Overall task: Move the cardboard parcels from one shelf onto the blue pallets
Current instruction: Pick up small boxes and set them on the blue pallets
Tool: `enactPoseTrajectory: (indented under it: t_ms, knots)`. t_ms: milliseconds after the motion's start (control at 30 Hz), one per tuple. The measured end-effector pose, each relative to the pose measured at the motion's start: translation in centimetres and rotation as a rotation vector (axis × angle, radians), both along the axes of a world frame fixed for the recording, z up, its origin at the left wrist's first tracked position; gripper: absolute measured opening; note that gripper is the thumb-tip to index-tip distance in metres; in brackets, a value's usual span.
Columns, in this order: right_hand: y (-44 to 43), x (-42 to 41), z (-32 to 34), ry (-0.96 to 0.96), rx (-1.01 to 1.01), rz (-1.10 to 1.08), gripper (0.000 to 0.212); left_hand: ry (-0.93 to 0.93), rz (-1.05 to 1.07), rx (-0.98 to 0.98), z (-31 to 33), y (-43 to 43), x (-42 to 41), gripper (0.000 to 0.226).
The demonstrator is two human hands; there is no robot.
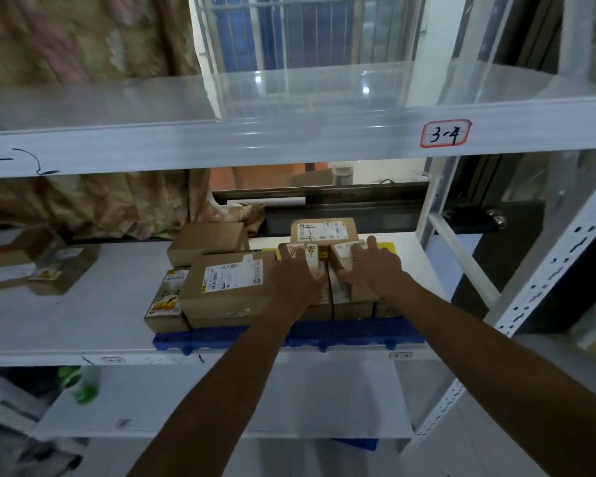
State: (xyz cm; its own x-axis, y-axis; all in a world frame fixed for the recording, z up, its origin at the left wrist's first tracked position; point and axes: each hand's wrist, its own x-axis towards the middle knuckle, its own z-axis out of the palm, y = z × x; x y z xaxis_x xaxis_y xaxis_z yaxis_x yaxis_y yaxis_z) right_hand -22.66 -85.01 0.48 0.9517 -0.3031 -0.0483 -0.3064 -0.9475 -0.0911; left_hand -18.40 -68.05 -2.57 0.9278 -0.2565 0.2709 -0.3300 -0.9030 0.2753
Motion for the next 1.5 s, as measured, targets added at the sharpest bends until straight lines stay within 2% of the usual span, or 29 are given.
enactPoseTrajectory:
  t_ms: [133,433,700,833,1000,1100,1333,1400,1500]
  knots:
    - [0.8,0.2,-1.1,-0.066,-0.003,-0.004,0.069,0.033,0.012,0.037,-0.7,-0.3,-0.1,0.067]
    - [-0.6,-0.2,-2.3,-0.094,0.137,0.033,0.058,0.011,-0.059,0.044,-1.8,0.2,0.6,0.064]
    - [-0.8,0.4,-2.1,-0.088,0.125,0.065,0.05,0.028,-0.115,0.077,-1.2,-0.4,1.1,0.055]
    - [-0.6,1.0,-2.5,-0.086,0.14,0.057,0.045,0.011,-0.164,0.156,-2.0,-0.6,1.8,0.051]
    - [-0.5,1.6,-2.8,-0.115,0.173,0.02,0.039,0.035,-0.13,0.126,-1.7,-1.0,1.5,0.062]
    - [-0.7,1.8,-2.9,-0.123,0.198,0.018,0.04,0.056,-0.124,0.046,-1.5,-1.0,1.4,0.05]
    - [-1.3,1.2,-2.4,-0.093,0.171,0.026,0.049,0.063,-0.15,0.16,-2.2,-1.2,1.4,0.065]
    - [-1.7,0.8,-1.8,-0.085,0.139,0.037,0.054,0.101,-0.122,0.098,-1.2,-1.0,0.9,0.059]
    - [-2.4,0.1,-0.8,-0.087,0.099,0.057,0.059,0.077,-0.084,0.09,-0.2,-1.0,0.6,0.062]
